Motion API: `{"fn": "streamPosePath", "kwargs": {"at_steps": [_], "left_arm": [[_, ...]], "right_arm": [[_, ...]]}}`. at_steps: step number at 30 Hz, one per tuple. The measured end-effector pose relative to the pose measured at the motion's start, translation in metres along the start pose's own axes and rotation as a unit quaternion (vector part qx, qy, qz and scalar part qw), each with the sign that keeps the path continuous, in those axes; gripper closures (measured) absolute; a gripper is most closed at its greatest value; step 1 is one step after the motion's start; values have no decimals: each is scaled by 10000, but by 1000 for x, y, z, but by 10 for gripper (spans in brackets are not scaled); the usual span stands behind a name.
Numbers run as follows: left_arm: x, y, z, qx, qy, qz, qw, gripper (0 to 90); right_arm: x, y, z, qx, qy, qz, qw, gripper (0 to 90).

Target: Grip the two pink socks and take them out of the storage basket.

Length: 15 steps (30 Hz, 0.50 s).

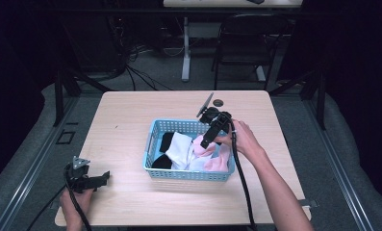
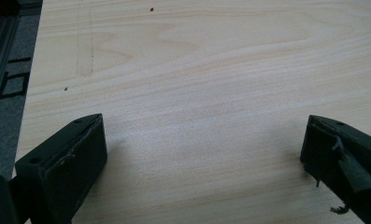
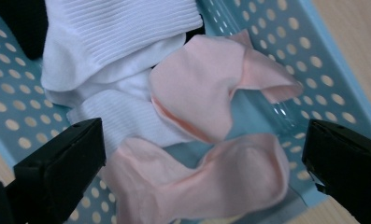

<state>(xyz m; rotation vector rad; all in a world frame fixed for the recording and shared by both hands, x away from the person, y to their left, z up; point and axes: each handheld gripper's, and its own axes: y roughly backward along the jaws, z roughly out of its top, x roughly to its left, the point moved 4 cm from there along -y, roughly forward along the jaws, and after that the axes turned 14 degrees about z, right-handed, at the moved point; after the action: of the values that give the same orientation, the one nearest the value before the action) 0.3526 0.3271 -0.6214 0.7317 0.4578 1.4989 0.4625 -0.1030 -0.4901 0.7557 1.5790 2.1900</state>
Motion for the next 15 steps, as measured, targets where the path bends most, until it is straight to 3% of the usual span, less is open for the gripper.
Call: {"fn": "streamPosePath", "kwargs": {"at_steps": [3,4,5,6,7,10,11,14,15], "left_arm": [[0,0,0,0,-1,1,10000,6],[0,0,0,0,-1,1,10000,6],[0,0,0,0,0,0,10000,6],[0,0,0,0,0,0,10000,6],[0,0,0,1,1,0,10000,6],[0,0,0,1,-2,0,10000,6],[0,0,0,0,-1,0,10000,6],[0,0,0,0,0,0,10000,6],[0,0,0,0,0,0,10000,6]], "right_arm": [[-6,-26,8,279,-7,42,9996,9],[-6,-26,8,279,-7,42,9996,9],[-8,-39,10,409,-24,98,9991,23],[-8,-39,10,409,-24,98,9991,23],[-11,-50,12,580,-80,109,9982,42],[-13,-60,13,626,-123,133,9979,74],[-15,-66,14,719,-187,155,9971,144],[-17,-69,16,771,-222,125,9967,208],[-17,-72,17,790,-282,109,9964,273]]}}
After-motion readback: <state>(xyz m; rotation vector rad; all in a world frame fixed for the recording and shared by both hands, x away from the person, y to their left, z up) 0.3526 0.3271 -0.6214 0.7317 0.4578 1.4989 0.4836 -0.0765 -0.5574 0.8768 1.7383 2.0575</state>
